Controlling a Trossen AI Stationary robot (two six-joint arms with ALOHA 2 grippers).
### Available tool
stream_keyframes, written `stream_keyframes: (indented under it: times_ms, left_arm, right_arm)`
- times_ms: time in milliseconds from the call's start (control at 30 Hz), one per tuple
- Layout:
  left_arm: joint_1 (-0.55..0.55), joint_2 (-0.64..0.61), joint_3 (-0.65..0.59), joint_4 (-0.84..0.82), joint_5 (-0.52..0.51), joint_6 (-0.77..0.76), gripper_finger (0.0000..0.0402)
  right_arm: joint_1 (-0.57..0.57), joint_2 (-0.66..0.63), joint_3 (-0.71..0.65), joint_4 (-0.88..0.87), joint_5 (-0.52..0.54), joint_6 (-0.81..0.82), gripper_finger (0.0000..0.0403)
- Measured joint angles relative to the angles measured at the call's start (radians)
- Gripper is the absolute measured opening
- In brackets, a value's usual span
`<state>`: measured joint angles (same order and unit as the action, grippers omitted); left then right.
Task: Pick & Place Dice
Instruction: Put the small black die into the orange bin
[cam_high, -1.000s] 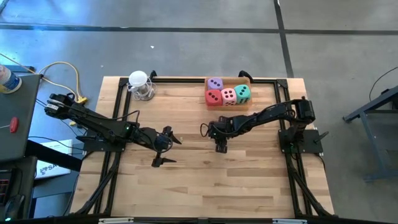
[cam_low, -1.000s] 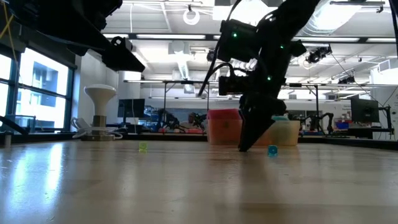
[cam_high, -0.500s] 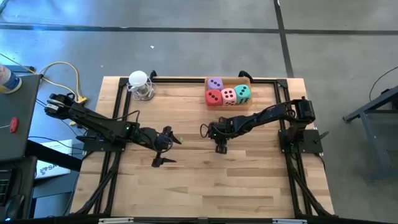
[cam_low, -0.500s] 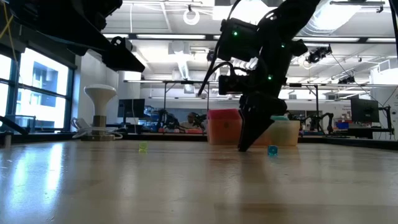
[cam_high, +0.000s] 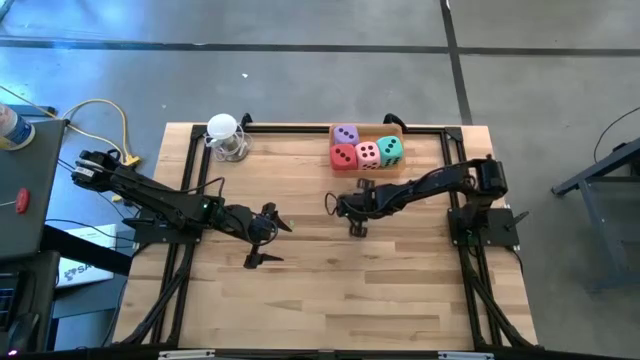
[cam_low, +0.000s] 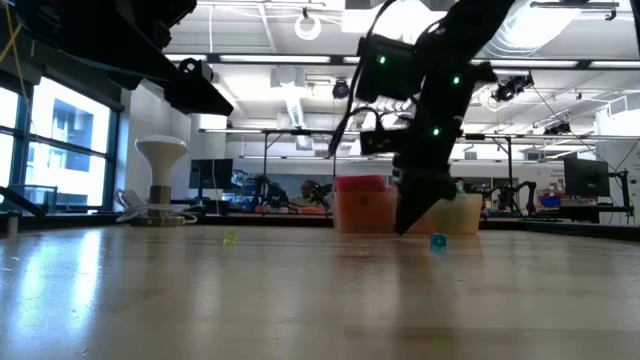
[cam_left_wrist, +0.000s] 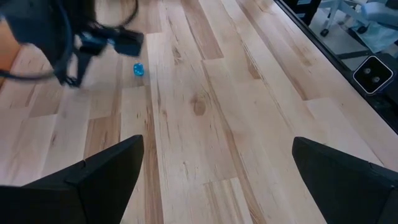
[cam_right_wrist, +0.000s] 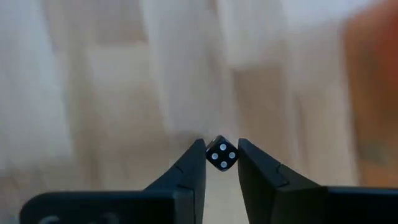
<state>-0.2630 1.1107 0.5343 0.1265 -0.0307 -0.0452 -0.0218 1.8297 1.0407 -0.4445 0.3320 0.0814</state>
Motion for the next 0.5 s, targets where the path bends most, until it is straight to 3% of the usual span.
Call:
stream_keyframes:
  times_ms: [500]
  left_arm:
    - [0.0,0.0,0.0,0.0,0.0,0.011,0.04]
  right_arm:
    - [-0.067,-0.2,0.003,-0.251,0.37,0.13,0.0056]
